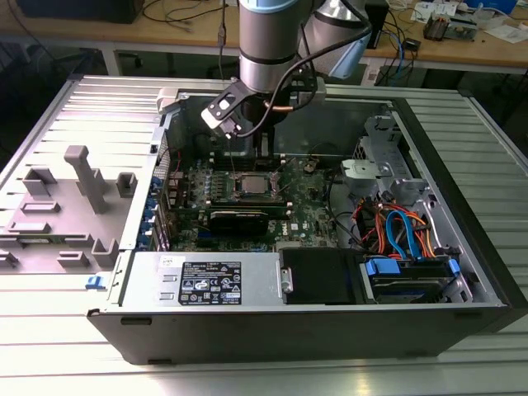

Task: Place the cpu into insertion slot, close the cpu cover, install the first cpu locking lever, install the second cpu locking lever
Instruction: 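Close the cpu cover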

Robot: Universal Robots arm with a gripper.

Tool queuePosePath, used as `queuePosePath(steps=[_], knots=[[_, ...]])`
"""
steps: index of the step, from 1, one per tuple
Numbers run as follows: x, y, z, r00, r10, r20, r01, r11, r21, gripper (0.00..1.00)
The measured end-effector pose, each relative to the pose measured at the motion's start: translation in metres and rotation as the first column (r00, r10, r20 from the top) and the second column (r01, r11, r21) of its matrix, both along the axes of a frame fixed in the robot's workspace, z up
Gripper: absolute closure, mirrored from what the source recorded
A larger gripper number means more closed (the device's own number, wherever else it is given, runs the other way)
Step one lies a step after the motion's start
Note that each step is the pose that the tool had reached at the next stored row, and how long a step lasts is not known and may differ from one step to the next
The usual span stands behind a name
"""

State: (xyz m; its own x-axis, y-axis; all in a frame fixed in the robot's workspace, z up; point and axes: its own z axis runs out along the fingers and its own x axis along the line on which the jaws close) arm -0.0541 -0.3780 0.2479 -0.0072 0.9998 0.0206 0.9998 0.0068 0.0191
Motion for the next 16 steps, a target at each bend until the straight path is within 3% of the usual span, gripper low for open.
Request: queuePosePath(steps=[16], knots=[[0.0051,0.0000,0.0009,1.0000,0.000,-0.0011,0.000,1.0000,0.0000,0.89]])
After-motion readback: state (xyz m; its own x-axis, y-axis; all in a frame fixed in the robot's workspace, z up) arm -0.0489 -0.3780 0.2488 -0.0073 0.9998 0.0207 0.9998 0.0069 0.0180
